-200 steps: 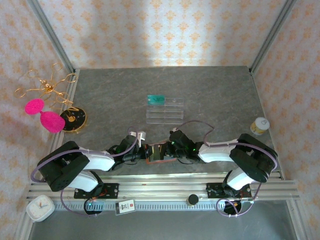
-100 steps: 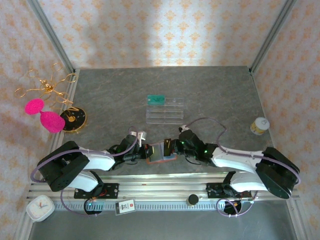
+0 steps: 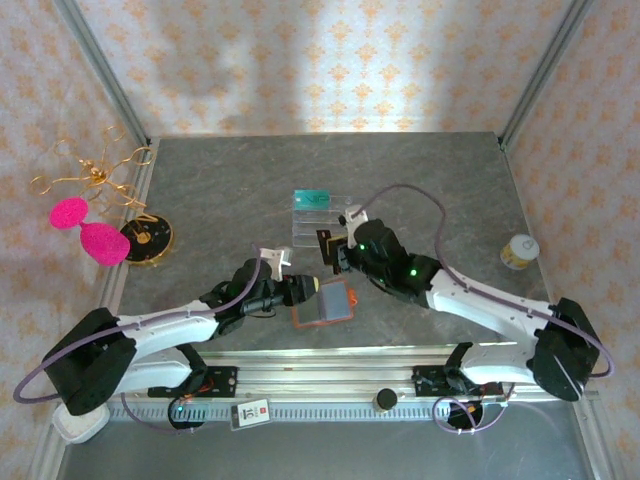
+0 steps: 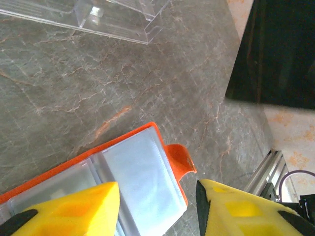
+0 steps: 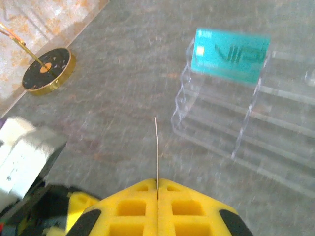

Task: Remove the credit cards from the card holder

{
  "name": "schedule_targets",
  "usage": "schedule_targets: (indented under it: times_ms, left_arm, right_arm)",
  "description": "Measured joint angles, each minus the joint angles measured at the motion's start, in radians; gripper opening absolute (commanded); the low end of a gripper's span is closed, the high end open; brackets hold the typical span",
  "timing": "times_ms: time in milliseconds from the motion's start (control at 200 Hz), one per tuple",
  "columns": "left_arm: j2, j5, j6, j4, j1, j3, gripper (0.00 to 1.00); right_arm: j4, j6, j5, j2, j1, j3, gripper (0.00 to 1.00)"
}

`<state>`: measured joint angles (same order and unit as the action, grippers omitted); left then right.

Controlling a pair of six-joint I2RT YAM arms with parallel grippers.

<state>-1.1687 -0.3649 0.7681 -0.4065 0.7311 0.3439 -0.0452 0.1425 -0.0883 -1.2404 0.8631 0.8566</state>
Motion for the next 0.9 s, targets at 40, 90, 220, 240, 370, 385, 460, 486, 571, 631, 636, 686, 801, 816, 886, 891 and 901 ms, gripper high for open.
schedule_targets:
  times_ms: [40, 90, 220, 240, 370, 385, 460, 486, 571, 631, 636, 686, 801, 816, 886, 891, 901]
  left_arm:
    - [0.002, 0.002, 0.000, 0.011, 0.000, 0.000, 0.48]
    - [0.002, 0.002, 0.000, 0.024, -0.001, 0.000, 0.48]
    - [0.002, 0.001, 0.001, 0.048, -0.005, 0.000, 0.49]
    - [0.002, -0.002, 0.001, 0.052, -0.006, 0.000, 0.49]
    - [0.002, -0.009, 0.001, 0.068, -0.021, 0.000, 0.49]
    - [0.002, -0.011, 0.001, 0.069, -0.021, 0.000, 0.49]
    - [0.003, -0.022, 0.001, 0.074, -0.031, 0.000, 0.50]
    - [0.003, -0.025, 0.001, 0.077, -0.034, 0.000, 0.49]
    - [0.003, -0.034, 0.000, 0.095, -0.040, 0.003, 0.50]
    - [0.003, -0.040, -0.003, 0.120, -0.047, 0.013, 0.50]
    - [0.003, -0.040, -0.003, 0.123, -0.048, 0.014, 0.50]
    - [0.003, -0.041, -0.006, 0.140, -0.054, 0.023, 0.50]
    - [0.010, -0.043, -0.011, 0.182, -0.081, 0.036, 0.50]
    - [0.012, -0.043, -0.011, 0.187, -0.085, 0.036, 0.50]
    - [0.020, -0.043, -0.011, 0.209, -0.101, 0.036, 0.50]
    - [0.021, -0.043, -0.011, 0.211, -0.103, 0.036, 0.50]
    - [0.022, -0.044, -0.011, 0.213, -0.105, 0.036, 0.50]
  right_arm:
    - [-0.002, -0.058, 0.011, -0.019, -0.008, 0.031, 0.00]
    - [-0.013, -0.141, 0.018, -0.046, -0.017, 0.076, 0.00]
    - [-0.076, -0.340, 0.021, -0.153, -0.044, 0.233, 0.00]
    - [-0.089, -0.365, 0.021, -0.173, -0.050, 0.263, 0.00]
    - [-0.195, -0.529, 0.002, -0.292, -0.100, 0.444, 0.00]
    - [-0.206, -0.546, -0.002, -0.302, -0.107, 0.460, 0.00]
    - [-0.269, -0.620, -0.025, -0.344, -0.141, 0.532, 0.00]
    - [-0.290, -0.641, -0.037, -0.357, -0.151, 0.555, 0.00]
    - [-0.369, -0.710, -0.087, -0.403, -0.182, 0.637, 0.00]
    - [-0.415, -0.755, -0.134, -0.441, -0.192, 0.699, 0.00]
    - [-0.417, -0.757, -0.137, -0.443, -0.192, 0.703, 0.00]
    - [-0.444, -0.792, -0.174, -0.475, -0.192, 0.746, 0.00]
    - [-0.503, -0.864, -0.238, -0.559, -0.189, 0.835, 0.00]
    - [-0.510, -0.871, -0.241, -0.571, -0.188, 0.845, 0.00]
    - [-0.544, -0.910, -0.254, -0.629, -0.188, 0.891, 0.00]
    - [-0.548, -0.914, -0.255, -0.636, -0.188, 0.895, 0.00]
    - [-0.554, -0.920, -0.255, -0.644, -0.188, 0.902, 0.00]
